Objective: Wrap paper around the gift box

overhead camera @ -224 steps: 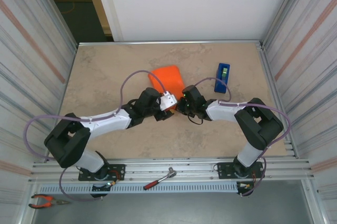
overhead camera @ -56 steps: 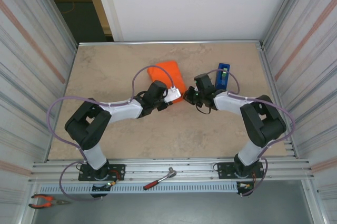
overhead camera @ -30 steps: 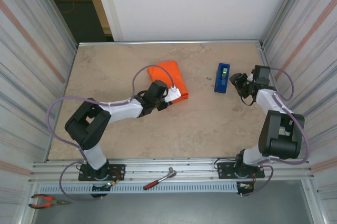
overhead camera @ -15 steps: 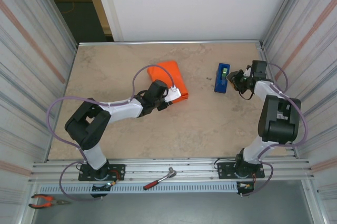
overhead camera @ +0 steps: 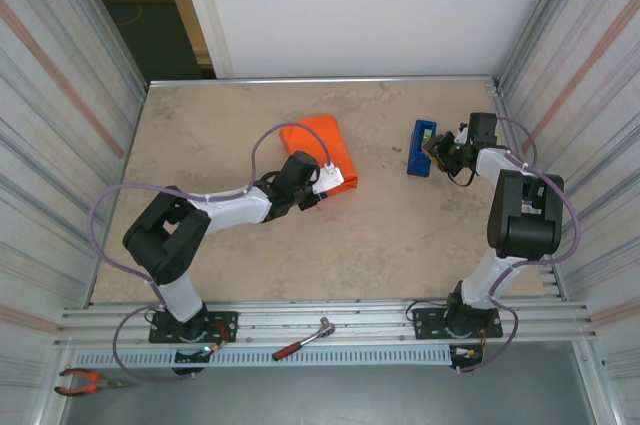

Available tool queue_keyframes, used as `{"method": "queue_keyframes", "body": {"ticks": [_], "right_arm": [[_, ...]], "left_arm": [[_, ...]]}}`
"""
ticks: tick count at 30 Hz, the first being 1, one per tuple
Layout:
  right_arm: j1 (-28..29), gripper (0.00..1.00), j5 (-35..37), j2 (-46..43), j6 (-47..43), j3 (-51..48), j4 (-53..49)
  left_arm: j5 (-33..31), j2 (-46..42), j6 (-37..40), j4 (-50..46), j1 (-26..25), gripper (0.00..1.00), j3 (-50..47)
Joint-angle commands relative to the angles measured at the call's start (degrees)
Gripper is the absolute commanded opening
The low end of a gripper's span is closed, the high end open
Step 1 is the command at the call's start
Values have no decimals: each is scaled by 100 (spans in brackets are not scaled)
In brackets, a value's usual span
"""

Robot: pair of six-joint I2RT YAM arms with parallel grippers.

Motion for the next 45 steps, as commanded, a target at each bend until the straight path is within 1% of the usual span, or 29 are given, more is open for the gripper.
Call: {"method": "queue_keyframes", "body": {"ticks": [1, 3, 11, 15, 20, 30, 38, 45], "right_arm": [[34, 35, -100, 136, -85, 128, 45], [35, 33, -136, 163, -78, 133, 67], [60, 18, -231, 205, -86, 140, 111], [59, 13, -276, 217, -85, 132, 129], [38, 0, -347, 197, -95, 107, 129], [51, 0, -663, -446, 281, -165, 437], [122, 0, -604, -895, 398, -399, 402], [139, 0, -524, -1278, 541, -884, 485]], "left_arm": [[18, 36, -163, -467, 6, 47, 28], [14, 31, -168, -476, 8, 47, 24], [12, 37, -170, -485, -4, 47, 32], [0, 34, -177, -485, -2, 47, 32], [6, 24, -185, -483, -15, 47, 21], [6, 5, -203, -501, -15, 47, 6], [18, 10, -206, -511, -15, 47, 14], [22, 4, -221, -532, -15, 46, 15]]}}
